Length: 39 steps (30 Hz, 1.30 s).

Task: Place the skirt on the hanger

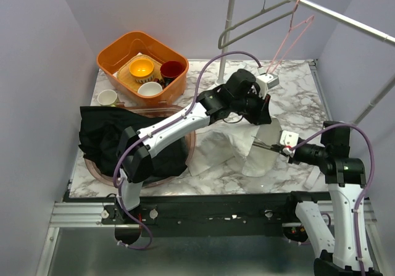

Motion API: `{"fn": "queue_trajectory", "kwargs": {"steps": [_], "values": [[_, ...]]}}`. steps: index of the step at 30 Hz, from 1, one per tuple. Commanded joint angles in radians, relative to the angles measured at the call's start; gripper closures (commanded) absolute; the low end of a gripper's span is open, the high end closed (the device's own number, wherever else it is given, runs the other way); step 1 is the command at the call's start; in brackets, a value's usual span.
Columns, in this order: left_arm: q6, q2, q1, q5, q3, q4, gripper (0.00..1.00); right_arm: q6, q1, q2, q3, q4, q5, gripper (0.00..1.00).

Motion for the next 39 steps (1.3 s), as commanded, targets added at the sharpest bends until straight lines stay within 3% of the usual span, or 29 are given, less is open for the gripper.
{"fn": "queue_trajectory", "kwargs": {"steps": [1, 3, 5, 6, 12, 14, 15, 19, 24, 28, 34, 39], "values": [[-0.118, -0.033, 0.044, 0.079, -0.082, 0.153, 0.68, 0.138, 0.006, 0.009, -0.064, 0.180, -0.141, 0.99], [-0.147, -0.089, 0.085, 0.082, -0.194, 0.229, 0.49, 0.179, 0.006, 0.019, -0.088, 0.216, -0.156, 0.99], [-0.161, -0.126, 0.113, 0.091, -0.293, 0.279, 0.41, 0.196, 0.006, 0.039, -0.119, 0.271, -0.181, 0.99], [-0.160, -0.161, 0.127, 0.092, -0.317, 0.297, 0.32, 0.230, 0.006, 0.050, -0.127, 0.296, -0.195, 0.99], [-0.047, -0.342, 0.236, 0.039, -0.430, 0.273, 0.15, 0.327, 0.006, 0.160, -0.121, 0.423, -0.195, 0.99], [0.068, -0.395, 0.260, 0.002, -0.452, 0.235, 0.11, 0.336, 0.006, 0.215, -0.112, 0.437, -0.198, 0.99], [0.139, -0.445, 0.262, -0.025, -0.456, 0.172, 0.04, 0.345, 0.006, 0.239, -0.096, 0.437, -0.198, 0.99], [0.505, -0.562, 0.262, -0.007, -0.553, 0.043, 0.02, 0.305, 0.006, 0.285, -0.064, 0.367, -0.210, 0.99], [0.902, -0.685, 0.225, 0.088, -0.760, 0.024, 0.02, 0.203, 0.015, 0.260, -0.059, 0.284, -0.206, 0.99], [1.033, -0.668, 0.167, 0.042, -0.791, 0.034, 0.02, 0.131, 0.049, 0.245, -0.039, 0.183, -0.173, 0.99], [1.115, -0.535, 0.101, 0.028, -0.679, -0.046, 0.05, 0.136, 0.141, 0.223, -0.027, 0.182, -0.094, 0.99], [1.071, -0.426, 0.075, 0.068, -0.593, -0.104, 0.22, 0.149, 0.175, 0.233, -0.015, 0.188, -0.098, 0.99]]}}
